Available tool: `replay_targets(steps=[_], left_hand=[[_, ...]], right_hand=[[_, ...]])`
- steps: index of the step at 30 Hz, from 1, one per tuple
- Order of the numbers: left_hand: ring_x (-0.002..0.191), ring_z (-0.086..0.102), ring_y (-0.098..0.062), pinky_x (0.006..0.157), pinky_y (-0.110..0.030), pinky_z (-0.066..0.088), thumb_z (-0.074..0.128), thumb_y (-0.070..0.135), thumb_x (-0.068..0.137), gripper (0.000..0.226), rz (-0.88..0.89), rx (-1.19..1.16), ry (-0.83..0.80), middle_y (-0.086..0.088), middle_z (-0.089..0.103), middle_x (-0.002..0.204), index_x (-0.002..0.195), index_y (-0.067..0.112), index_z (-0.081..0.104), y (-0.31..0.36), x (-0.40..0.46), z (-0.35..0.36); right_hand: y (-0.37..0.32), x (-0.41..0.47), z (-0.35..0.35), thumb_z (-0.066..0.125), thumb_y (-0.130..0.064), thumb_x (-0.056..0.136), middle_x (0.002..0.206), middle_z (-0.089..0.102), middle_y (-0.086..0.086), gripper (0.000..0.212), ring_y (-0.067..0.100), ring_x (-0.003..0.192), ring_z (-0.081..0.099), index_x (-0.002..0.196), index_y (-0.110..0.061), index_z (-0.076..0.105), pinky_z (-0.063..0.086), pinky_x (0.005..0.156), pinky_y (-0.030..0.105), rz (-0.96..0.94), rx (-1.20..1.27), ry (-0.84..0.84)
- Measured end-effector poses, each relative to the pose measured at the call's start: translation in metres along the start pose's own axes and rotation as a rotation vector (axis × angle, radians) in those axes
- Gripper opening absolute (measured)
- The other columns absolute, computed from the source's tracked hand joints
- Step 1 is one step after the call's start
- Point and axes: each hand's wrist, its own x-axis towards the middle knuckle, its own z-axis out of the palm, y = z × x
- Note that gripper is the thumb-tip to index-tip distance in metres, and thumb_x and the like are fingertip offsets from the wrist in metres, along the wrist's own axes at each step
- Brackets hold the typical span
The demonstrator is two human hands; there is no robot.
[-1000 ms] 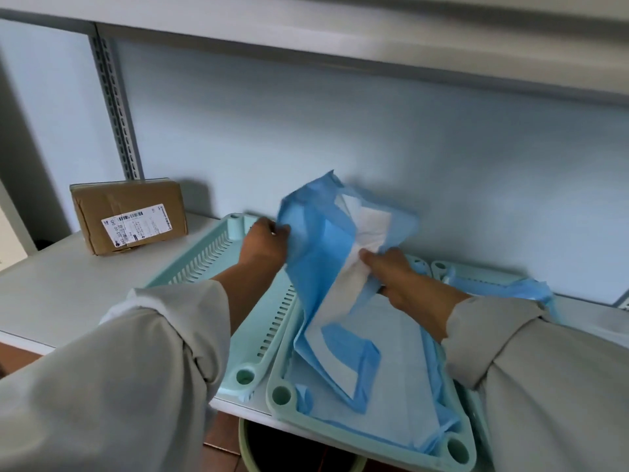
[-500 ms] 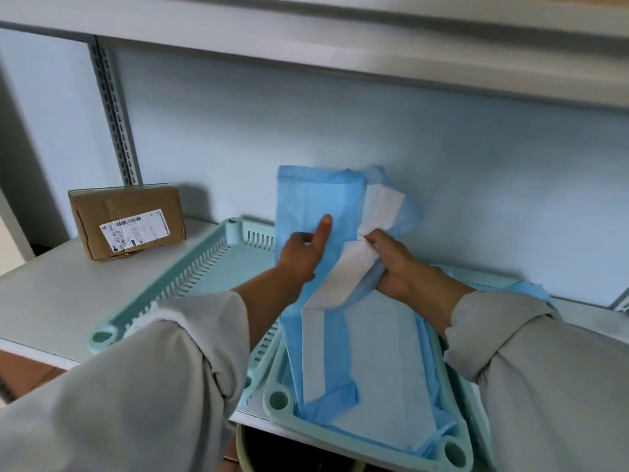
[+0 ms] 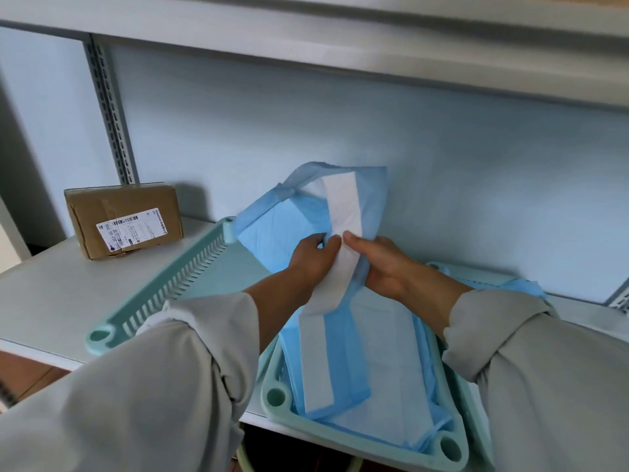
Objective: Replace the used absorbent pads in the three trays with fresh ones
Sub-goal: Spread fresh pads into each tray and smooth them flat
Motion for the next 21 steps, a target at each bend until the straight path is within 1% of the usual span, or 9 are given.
replay_targets(steps=[2,3,7,10,14,17,18,20,21], left_hand=[[0.085,0.053,-0.024,0.078,-0.033,0.048,0.045,0.030,0.096,0.023,0.002,-0.033,-0.002,-0.004,0.057,0.090,0.097,0.013,0.062,-0.001,0.003,0.001],[0.080,0.052,-0.023,0.072,-0.031,0.048,0.046,0.028,0.097,0.021,-0.019,-0.063,-0.006,-0.005,0.055,0.086,0.093,0.014,0.061,-0.001,0.002,0.001],[0.072,0.058,-0.019,0.062,-0.025,0.051,0.053,0.031,0.095,0.021,-0.032,-0.104,-0.015,-0.002,0.058,0.079,0.095,0.012,0.062,-0.001,-0.003,-0.003],[0.064,0.056,-0.017,0.057,-0.025,0.050,0.050,0.026,0.097,0.024,0.007,-0.076,0.010,-0.003,0.056,0.076,0.080,0.011,0.058,0.001,-0.006,-0.004],[0.068,0.057,-0.025,0.064,-0.032,0.056,0.045,0.021,0.098,0.034,0.001,-0.066,0.052,-0.007,0.054,0.073,0.066,0.013,0.050,0.006,-0.006,-0.003],[0.074,0.054,-0.030,0.080,-0.044,0.057,0.046,0.020,0.094,0.033,0.010,0.040,0.124,-0.011,0.056,0.072,0.062,0.016,0.051,0.006,-0.003,-0.002],[0.077,0.056,-0.030,0.080,-0.041,0.055,0.045,0.019,0.094,0.030,-0.003,0.058,0.129,-0.012,0.060,0.078,0.066,0.016,0.055,0.007,-0.006,-0.001],[0.082,0.059,-0.031,0.077,-0.036,0.052,0.045,0.018,0.096,0.027,-0.014,0.028,0.129,-0.012,0.060,0.084,0.073,0.014,0.059,0.008,-0.007,0.000],[0.081,0.060,-0.032,0.077,-0.038,0.054,0.045,0.017,0.097,0.029,-0.035,-0.032,0.130,-0.012,0.058,0.083,0.072,0.012,0.058,0.008,-0.007,-0.003]], right_hand=[[-0.002,0.006,-0.001,0.061,-0.011,0.091,0.107,0.066,0.019,0.035,0.027,0.083,0.065,0.121,0.005,0.057,0.052,0.088,0.042,-0.018,0.015,0.101],[-0.003,0.009,-0.001,0.062,-0.011,0.090,0.109,0.066,0.019,0.035,0.030,0.087,0.065,0.121,0.005,0.057,0.052,0.090,0.044,-0.026,0.013,0.140],[-0.005,0.013,-0.003,0.057,-0.015,0.093,0.119,0.063,0.022,0.036,0.034,0.105,0.063,0.123,0.005,0.055,0.048,0.097,0.049,0.000,-0.038,0.143],[-0.005,0.014,-0.004,0.056,-0.016,0.094,0.120,0.063,0.021,0.036,0.034,0.107,0.062,0.124,0.004,0.054,0.048,0.098,0.049,0.005,-0.056,0.151],[-0.005,0.011,-0.001,0.064,-0.027,0.089,0.117,0.065,0.018,0.043,0.032,0.104,0.064,0.122,0.000,0.056,0.051,0.094,0.049,-0.019,-0.054,0.220],[-0.004,-0.002,0.009,0.083,-0.051,0.057,0.105,0.072,0.008,0.074,0.026,0.095,0.069,0.115,-0.010,0.062,0.054,0.090,0.044,0.003,-0.179,0.115],[-0.002,-0.008,0.011,0.086,-0.049,0.053,0.102,0.073,0.007,0.075,0.024,0.094,0.070,0.113,-0.011,0.063,0.055,0.089,0.042,0.036,-0.238,0.072],[0.001,-0.009,0.010,0.084,-0.033,0.068,0.102,0.072,0.009,0.055,0.025,0.094,0.069,0.114,-0.009,0.064,0.055,0.089,0.041,0.080,-0.240,0.033],[0.000,-0.007,0.006,0.079,-0.024,0.075,0.105,0.071,0.012,0.048,0.027,0.096,0.068,0.116,-0.005,0.062,0.054,0.089,0.042,0.077,-0.228,0.055]])
